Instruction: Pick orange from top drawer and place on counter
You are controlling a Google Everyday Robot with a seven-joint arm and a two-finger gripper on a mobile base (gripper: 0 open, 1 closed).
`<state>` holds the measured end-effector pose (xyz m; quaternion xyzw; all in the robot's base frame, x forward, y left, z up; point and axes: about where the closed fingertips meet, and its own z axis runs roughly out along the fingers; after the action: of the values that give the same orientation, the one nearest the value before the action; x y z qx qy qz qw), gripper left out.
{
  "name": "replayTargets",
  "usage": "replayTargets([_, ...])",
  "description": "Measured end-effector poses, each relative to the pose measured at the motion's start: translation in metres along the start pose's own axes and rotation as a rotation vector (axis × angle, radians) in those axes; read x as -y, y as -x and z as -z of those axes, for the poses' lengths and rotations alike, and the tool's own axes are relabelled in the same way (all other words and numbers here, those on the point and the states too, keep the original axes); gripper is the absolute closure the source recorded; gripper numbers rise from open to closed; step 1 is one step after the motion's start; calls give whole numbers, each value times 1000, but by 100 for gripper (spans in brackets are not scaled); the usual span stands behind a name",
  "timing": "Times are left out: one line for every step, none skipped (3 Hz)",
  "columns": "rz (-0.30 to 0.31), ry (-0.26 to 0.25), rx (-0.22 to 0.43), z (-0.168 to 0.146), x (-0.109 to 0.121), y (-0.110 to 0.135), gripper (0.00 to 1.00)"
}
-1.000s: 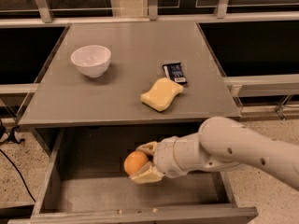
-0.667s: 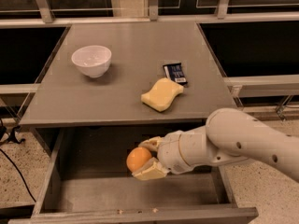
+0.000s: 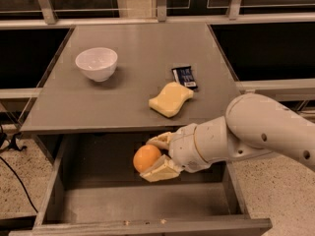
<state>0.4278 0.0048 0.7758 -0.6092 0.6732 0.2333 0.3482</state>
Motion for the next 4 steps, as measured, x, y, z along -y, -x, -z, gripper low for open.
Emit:
replayTargets([5, 11, -3, 12, 7, 16, 100])
replayTargets([28, 18, -36, 34, 22, 40, 100])
replayTargets([34, -42, -102, 72, 56, 51, 100])
replayTargets([23, -99, -133, 93, 77, 47, 100])
